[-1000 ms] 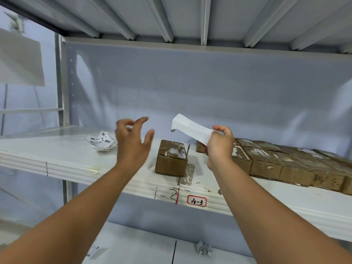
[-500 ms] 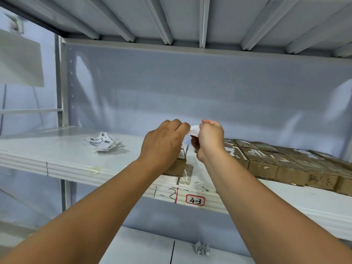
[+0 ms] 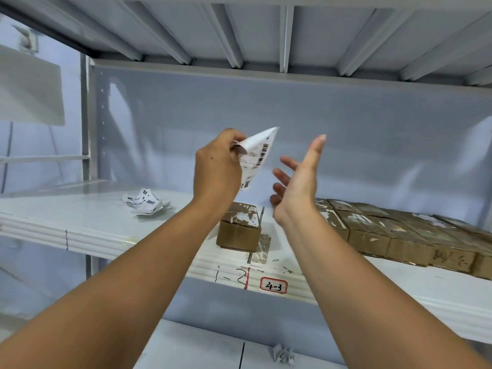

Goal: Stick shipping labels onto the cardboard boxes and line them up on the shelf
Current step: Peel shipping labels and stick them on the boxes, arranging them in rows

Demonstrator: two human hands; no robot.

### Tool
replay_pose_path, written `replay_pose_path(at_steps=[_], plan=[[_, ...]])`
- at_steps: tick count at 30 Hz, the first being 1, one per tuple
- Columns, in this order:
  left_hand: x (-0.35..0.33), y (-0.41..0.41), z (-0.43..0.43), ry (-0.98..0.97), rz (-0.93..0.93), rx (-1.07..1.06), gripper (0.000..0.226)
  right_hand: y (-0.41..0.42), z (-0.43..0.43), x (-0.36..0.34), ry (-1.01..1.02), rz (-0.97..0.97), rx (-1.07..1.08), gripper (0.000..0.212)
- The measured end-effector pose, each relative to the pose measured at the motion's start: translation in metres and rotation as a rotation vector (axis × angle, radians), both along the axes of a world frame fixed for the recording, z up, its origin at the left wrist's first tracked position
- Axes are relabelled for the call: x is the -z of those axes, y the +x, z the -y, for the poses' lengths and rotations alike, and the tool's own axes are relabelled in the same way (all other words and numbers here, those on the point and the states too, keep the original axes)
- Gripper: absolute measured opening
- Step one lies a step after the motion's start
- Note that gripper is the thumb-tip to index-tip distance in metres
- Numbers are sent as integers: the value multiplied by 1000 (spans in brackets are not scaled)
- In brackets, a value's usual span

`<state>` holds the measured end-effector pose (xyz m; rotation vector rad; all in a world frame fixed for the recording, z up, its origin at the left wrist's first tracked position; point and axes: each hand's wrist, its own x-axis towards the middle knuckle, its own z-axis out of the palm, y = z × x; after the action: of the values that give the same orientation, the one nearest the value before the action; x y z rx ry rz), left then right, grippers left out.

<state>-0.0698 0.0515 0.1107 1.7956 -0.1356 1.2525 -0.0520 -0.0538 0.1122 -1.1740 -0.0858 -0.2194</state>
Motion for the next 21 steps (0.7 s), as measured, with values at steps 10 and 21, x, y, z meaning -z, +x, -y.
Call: replay_pose_path(at_steps=[10,21], plan=[[13,24,-23,-657,-395,562,40,20,0,24,-425,109,-129,45],[47,65,-24,-317,-394,457,29,55,-9,57,-387,132,65,26]])
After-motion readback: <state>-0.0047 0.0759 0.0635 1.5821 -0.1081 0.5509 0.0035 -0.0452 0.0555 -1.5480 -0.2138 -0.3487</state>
